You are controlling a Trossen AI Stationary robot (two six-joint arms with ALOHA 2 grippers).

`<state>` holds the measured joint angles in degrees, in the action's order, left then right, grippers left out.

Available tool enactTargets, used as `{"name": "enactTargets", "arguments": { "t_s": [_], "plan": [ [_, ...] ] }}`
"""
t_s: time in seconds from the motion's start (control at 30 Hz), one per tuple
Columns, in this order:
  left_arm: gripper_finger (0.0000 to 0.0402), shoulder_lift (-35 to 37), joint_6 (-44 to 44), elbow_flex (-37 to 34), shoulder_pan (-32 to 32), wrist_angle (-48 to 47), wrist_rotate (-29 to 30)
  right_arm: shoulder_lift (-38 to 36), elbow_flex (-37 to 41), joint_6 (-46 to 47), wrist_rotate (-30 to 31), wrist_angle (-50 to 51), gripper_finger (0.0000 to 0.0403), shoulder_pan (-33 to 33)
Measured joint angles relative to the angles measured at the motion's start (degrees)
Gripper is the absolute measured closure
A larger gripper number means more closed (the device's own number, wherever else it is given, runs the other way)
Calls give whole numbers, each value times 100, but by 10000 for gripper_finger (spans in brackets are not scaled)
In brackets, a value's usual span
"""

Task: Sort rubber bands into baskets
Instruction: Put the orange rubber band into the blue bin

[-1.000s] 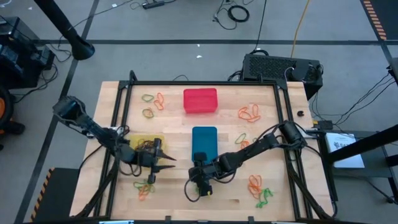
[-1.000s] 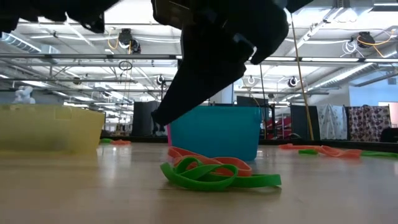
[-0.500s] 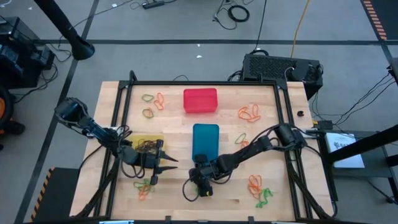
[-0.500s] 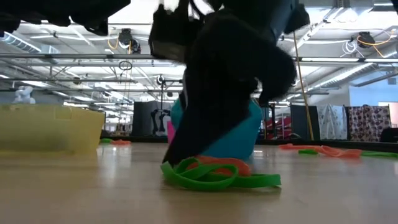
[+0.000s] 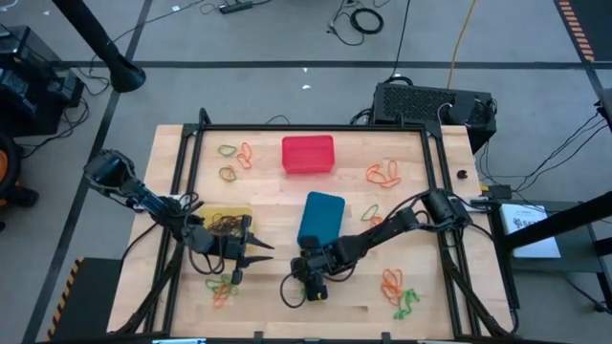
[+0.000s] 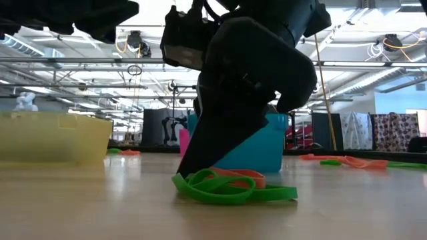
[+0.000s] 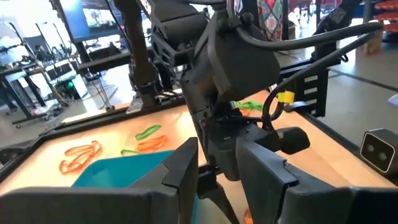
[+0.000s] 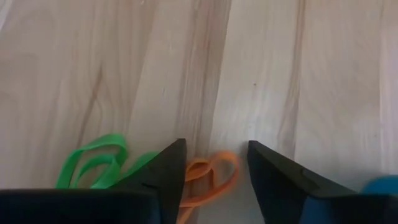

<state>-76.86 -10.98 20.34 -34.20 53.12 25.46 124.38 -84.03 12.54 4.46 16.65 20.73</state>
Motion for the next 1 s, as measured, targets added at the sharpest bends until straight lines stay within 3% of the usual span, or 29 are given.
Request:
{"name": "enactTargets", "arguments": {
  "t_s": [0.5, 0.8, 1.0],
  "plan": [
    [284, 0, 9, 0, 0, -349, 1, -39, -123, -492, -1, -56, 393, -2],
    [284, 0, 13, 0, 0, -464, 1, -48, -1154, -763, 81, 1467, 400, 199],
    [284, 0, 15, 0, 0, -464, 1, -55, -1716, -897, 532, 2653, 401, 478]
  ]
}}
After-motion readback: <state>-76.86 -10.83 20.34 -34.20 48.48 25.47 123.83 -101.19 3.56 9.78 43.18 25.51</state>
